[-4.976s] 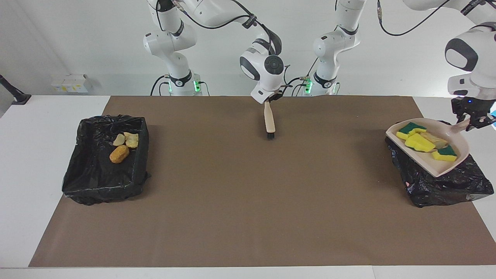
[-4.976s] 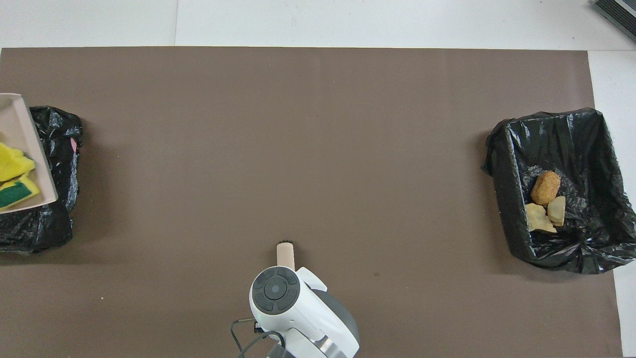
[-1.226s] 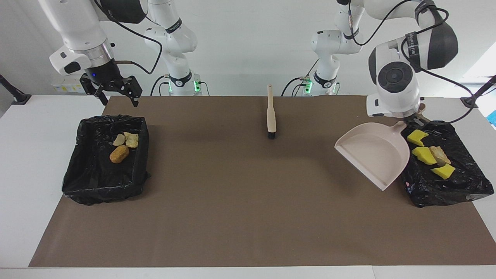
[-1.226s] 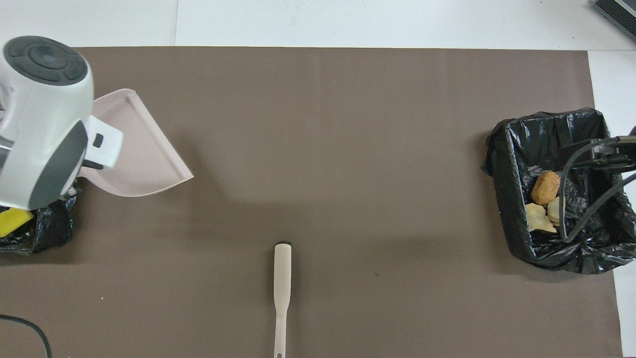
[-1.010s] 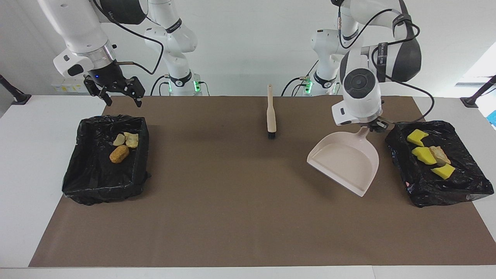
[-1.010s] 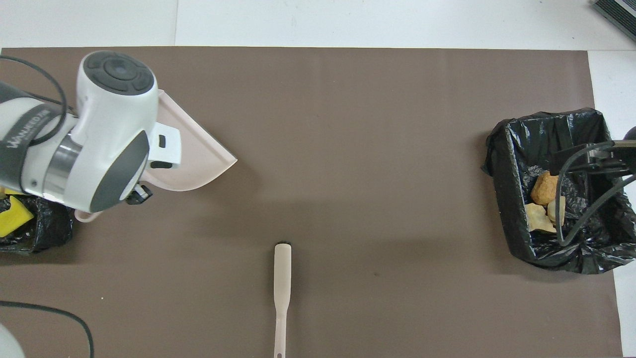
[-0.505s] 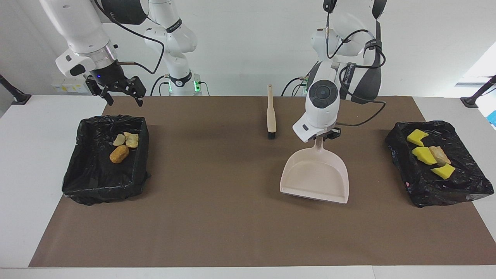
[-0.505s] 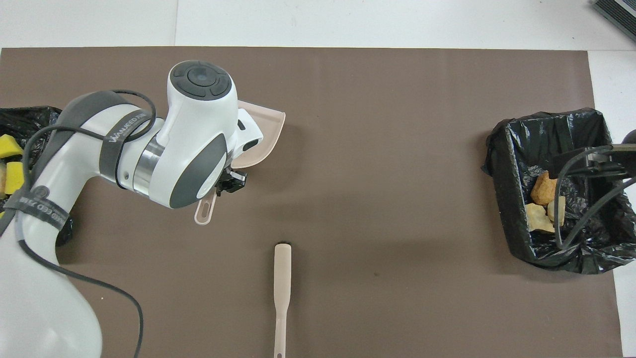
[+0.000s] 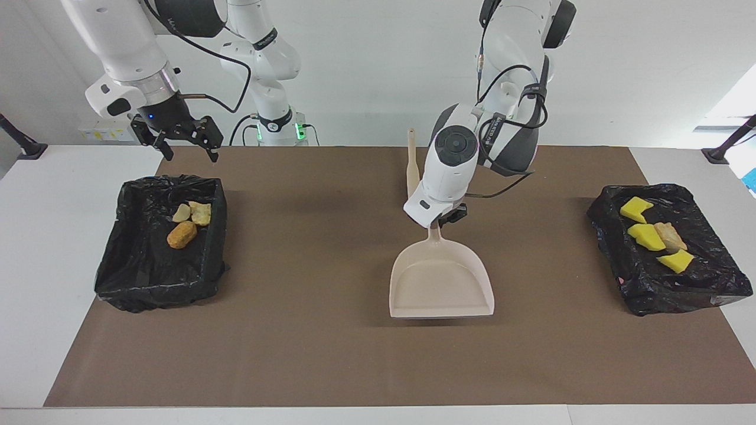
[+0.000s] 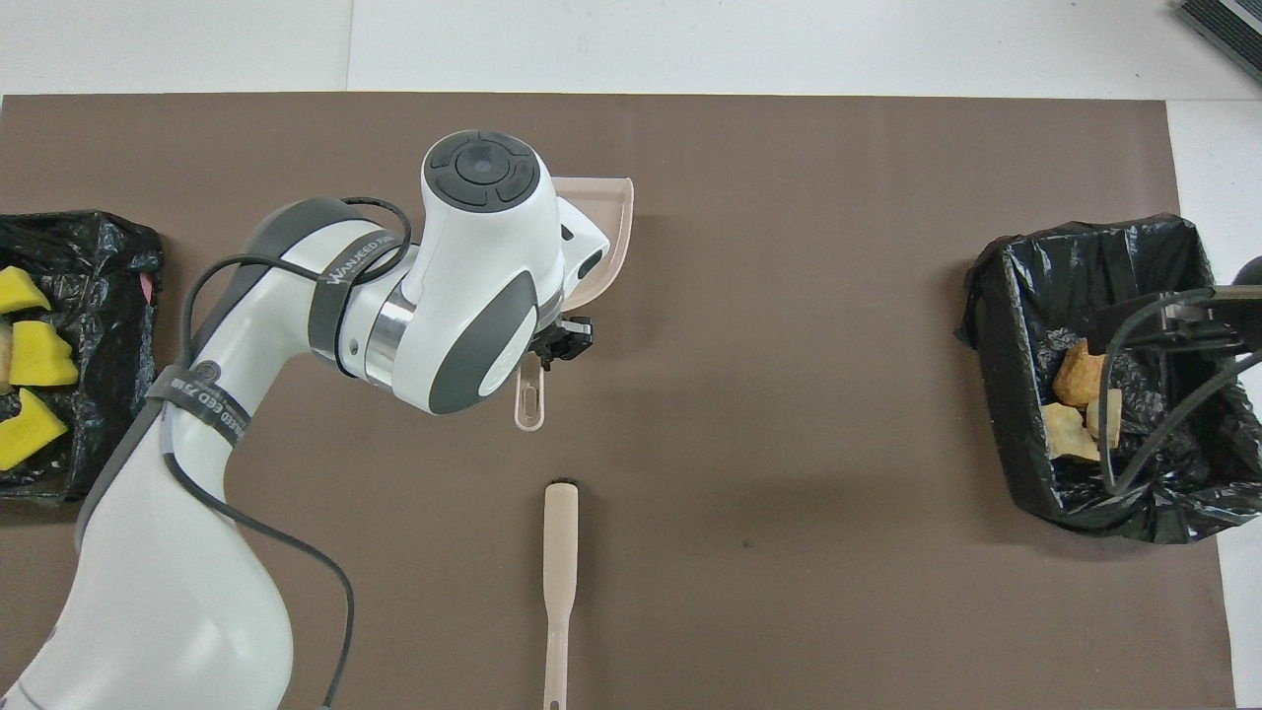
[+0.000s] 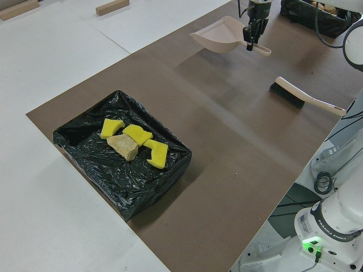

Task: Sweep and dump trash in bin
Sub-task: 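Place the empty dustpan on the table center with the left gripper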

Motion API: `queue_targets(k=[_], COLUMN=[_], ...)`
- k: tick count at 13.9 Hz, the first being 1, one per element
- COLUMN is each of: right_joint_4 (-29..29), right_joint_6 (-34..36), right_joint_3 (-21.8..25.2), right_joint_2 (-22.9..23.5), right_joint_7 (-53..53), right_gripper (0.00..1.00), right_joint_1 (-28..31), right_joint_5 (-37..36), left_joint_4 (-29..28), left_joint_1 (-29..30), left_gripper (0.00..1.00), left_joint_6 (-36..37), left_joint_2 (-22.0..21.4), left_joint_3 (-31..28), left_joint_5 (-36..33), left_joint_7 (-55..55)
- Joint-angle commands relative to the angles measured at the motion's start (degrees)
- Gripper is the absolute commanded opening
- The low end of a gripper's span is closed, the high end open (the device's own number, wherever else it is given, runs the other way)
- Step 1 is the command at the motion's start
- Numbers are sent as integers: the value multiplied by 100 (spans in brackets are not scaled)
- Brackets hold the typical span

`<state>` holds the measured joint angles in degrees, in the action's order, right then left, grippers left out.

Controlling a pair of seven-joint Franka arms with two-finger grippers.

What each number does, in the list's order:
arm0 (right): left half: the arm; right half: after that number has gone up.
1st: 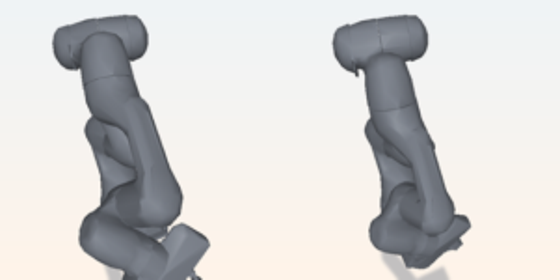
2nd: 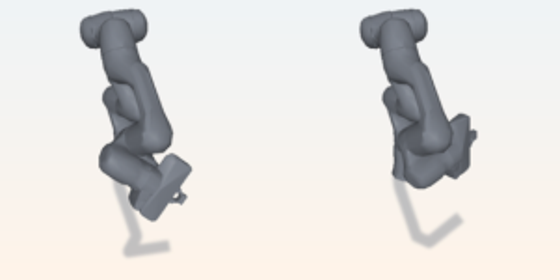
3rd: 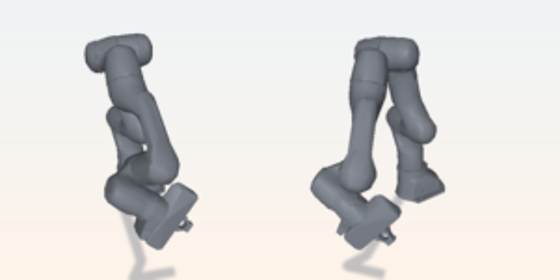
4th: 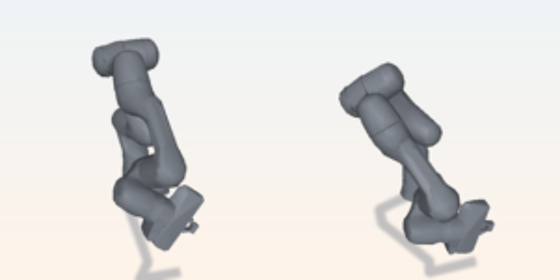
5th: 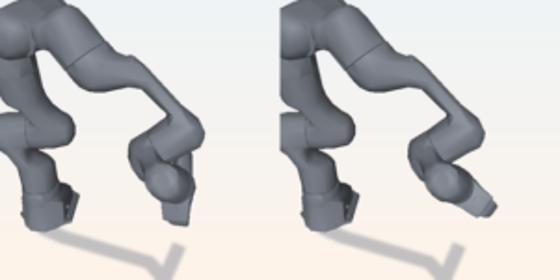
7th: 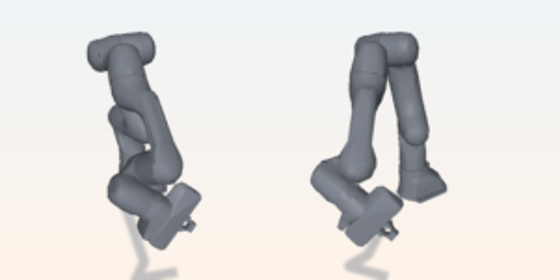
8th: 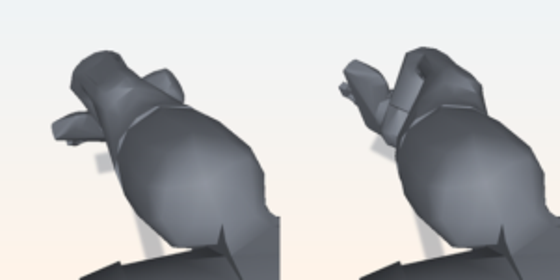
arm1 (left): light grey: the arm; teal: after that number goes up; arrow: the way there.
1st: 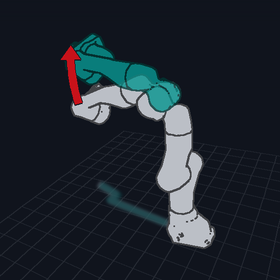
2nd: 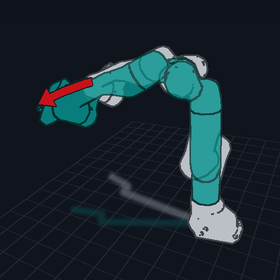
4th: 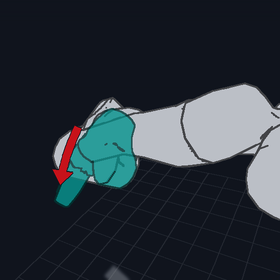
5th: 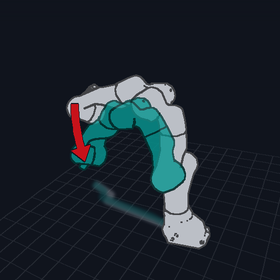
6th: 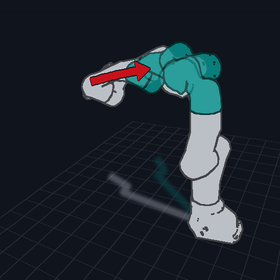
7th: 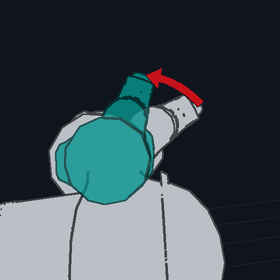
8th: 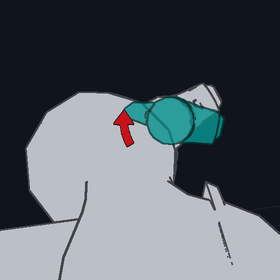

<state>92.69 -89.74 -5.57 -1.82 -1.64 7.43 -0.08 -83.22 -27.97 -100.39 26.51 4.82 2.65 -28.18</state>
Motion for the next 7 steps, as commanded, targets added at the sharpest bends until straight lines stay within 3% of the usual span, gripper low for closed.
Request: queue_targets(k=[1, 3, 7], right_joint_4=[109, 109, 109], right_joint_6=[-52, -52, -52], right_joint_3=[-15, -15, -15], right_joint_2=[-108, -108, -108], right_joint_7=[32, 32, 32], right_gripper=[100, 100, 100], right_joint_1=[48, 48, 39], right_joint_5=[131, 131, 131], left_joint_4=[-35, -211, -668], left_joint_1=[-165, -191, -270], left_gripper=[0, 0, 29], left_joint_6=[-261, -358, -691], left_joint_2=[196, 179, 126], left_joint_3=[-113, -113, -104], left_joint_5=[165, 174, 174], left_joint_7=[-91, -12, 6])
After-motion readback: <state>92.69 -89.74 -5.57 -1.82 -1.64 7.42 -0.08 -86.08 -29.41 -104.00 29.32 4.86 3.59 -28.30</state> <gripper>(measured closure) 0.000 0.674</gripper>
